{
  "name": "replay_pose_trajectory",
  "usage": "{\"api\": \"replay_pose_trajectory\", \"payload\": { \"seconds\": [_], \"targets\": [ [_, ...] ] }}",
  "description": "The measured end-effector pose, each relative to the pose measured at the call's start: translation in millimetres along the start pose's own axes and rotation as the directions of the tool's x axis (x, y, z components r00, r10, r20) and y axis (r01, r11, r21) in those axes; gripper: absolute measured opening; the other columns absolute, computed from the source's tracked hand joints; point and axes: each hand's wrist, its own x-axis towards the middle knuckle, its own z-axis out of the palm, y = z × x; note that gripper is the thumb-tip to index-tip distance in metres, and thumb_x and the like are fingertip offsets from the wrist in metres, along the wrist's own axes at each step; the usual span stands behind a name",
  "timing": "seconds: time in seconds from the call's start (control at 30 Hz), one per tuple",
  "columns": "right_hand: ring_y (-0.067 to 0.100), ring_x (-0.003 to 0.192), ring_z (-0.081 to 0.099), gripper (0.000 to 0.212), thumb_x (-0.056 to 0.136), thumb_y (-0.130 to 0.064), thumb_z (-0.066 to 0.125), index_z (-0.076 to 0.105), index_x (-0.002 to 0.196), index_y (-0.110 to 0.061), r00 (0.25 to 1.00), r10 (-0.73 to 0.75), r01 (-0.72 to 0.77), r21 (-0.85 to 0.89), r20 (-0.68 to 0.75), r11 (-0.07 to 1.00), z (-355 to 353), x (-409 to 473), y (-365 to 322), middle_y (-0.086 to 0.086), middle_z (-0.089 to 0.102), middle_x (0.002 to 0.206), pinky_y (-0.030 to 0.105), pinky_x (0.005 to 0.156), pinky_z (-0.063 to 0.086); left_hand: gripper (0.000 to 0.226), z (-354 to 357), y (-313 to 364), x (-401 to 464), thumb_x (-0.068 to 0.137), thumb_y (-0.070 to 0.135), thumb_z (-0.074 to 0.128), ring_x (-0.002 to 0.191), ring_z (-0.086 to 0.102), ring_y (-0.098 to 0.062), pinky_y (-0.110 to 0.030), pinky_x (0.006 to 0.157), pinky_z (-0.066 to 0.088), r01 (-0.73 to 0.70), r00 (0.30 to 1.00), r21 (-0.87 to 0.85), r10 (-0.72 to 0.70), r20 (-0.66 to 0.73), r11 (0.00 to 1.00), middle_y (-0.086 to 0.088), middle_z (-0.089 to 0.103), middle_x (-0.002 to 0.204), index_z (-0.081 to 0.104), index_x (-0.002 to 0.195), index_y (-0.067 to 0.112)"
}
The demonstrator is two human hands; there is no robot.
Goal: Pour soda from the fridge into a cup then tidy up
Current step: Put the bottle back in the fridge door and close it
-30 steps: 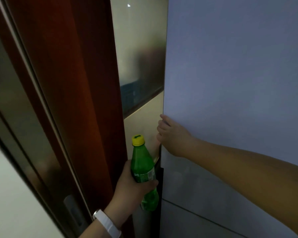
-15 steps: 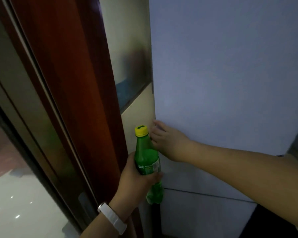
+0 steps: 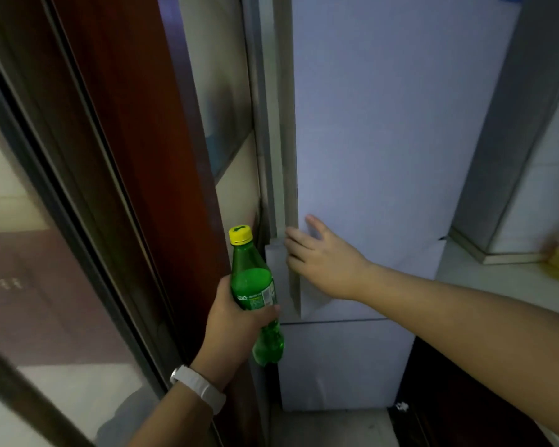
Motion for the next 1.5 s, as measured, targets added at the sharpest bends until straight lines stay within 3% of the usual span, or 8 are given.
{"api": "replay_pose_trajectory", "payload": {
  "seconds": [0.1, 0.3, 0.53, 0.7, 0.93, 1.13, 1.37, 1.5],
  "targets": [
    [0.035, 0.132, 0.042, 0.035, 0.082, -0.013, 0.038, 0.065, 0.104, -0.009, 1.0, 0.024, -0.025, 0.022, 0.016, 0.999, -23.1, -22.4, -4.6, 0.02, 0.058, 0.127, 0.064, 0.108, 0.021, 0.059, 6.0, -2.5, -8.6, 0.064, 0.004, 0.089, 0.088, 0.065, -0.014, -0.028, 0.071, 0.051, -0.008, 0.999, -0.022, 0.008, 0.032, 1.0, 0.001, 0.067, 0.098, 0.053, 0.104, 0.026],
    [0.03, 0.135, 0.038, 0.032, 0.085, -0.037, 0.054, 0.063, 0.102, -0.011, 0.992, 0.099, -0.101, 0.032, 0.074, 0.994, -64.2, -73.1, -11.6, 0.013, 0.057, 0.127, 0.063, 0.11, 0.018, 0.058, 24.7, -3.8, -20.6, 0.062, 0.003, 0.089, 0.09, 0.068, -0.02, -0.044, 0.081, 0.056, -0.012, 0.995, -0.052, 0.017, 0.098, 0.999, -0.002, 0.069, 0.098, 0.056, 0.103, 0.027],
    [0.027, 0.137, 0.038, 0.03, 0.093, -0.032, 0.044, 0.063, 0.107, -0.013, 0.975, 0.214, -0.215, 0.015, 0.064, 0.976, -98.4, -136.5, -20.3, 0.012, 0.046, 0.145, 0.059, 0.111, 0.024, 0.053, 54.9, 11.3, -49.6, 0.064, 0.002, 0.087, 0.084, 0.066, -0.017, -0.03, 0.068, 0.049, -0.047, 0.984, -0.058, 0.057, 0.171, 0.997, -0.003, 0.068, 0.095, 0.055, 0.099, 0.025],
    [0.025, 0.135, 0.041, 0.035, 0.091, -0.028, 0.045, 0.062, 0.118, -0.013, 0.935, 0.354, -0.355, 0.064, 0.02, 0.933, -123.4, -183.9, -24.0, 0.011, 0.045, 0.147, 0.056, 0.11, 0.028, 0.061, 82.5, 23.0, -68.5, 0.063, 0.002, 0.088, 0.089, 0.067, -0.019, -0.032, 0.071, 0.051, -0.029, 0.978, -0.068, 0.042, 0.205, 0.997, -0.002, 0.069, 0.099, 0.055, 0.112, 0.019],
    [0.027, 0.133, 0.038, 0.048, 0.084, -0.03, 0.057, 0.056, 0.129, -0.016, 0.887, 0.461, -0.461, 0.07, 0.026, 0.884, -153.3, -248.9, -14.5, 0.009, 0.033, 0.151, 0.055, 0.11, 0.028, 0.06, 123.0, 49.1, -90.5, 0.059, 0.007, 0.091, 0.088, 0.068, -0.023, -0.039, 0.074, 0.055, -0.045, 0.97, -0.073, 0.061, 0.235, 0.996, -0.003, 0.07, 0.097, 0.058, 0.106, 0.023],
    [0.031, 0.131, 0.037, 0.055, 0.079, -0.033, 0.063, 0.054, 0.132, -0.019, 0.768, 0.64, -0.638, 0.082, 0.0, 0.766, -171.5, -277.2, -6.7, 0.013, 0.032, 0.148, 0.055, 0.109, 0.028, 0.06, 153.9, 65.9, -116.1, 0.065, 0.001, 0.086, 0.088, 0.068, -0.02, -0.026, 0.065, 0.05, -0.058, 0.945, -0.122, 0.093, 0.312, 0.991, -0.005, 0.069, 0.1, 0.056, 0.116, 0.015],
    [0.032, 0.138, 0.03, 0.076, 0.074, -0.042, 0.071, 0.041, 0.141, -0.021, 0.584, 0.796, -0.81, 0.049, 0.159, 0.585, -188.4, -301.7, -2.9, 0.013, 0.028, 0.149, 0.061, 0.112, 0.02, 0.076, 171.1, 81.3, -122.7, 0.044, 0.026, 0.088, 0.087, 0.071, -0.027, -0.046, 0.075, 0.059, -0.078, 0.907, -0.145, 0.131, 0.4, 0.986, -0.009, 0.072, 0.098, 0.059, 0.113, 0.014],
    [0.034, 0.138, 0.029, 0.08, 0.073, -0.04, 0.073, 0.037, 0.141, -0.02, 0.488, 0.851, -0.871, 0.049, 0.194, 0.489, -192.9, -314.3, -0.5, 0.015, 0.025, 0.15, 0.058, 0.113, 0.013, 0.067, 176.8, 89.4, -113.6, 0.051, 0.02, 0.086, 0.086, 0.071, -0.026, -0.037, 0.07, 0.057, -0.112, 0.89, -0.168, 0.175, 0.422, 0.979, -0.008, 0.073, 0.096, 0.06, 0.112, 0.013]
  ]
}}
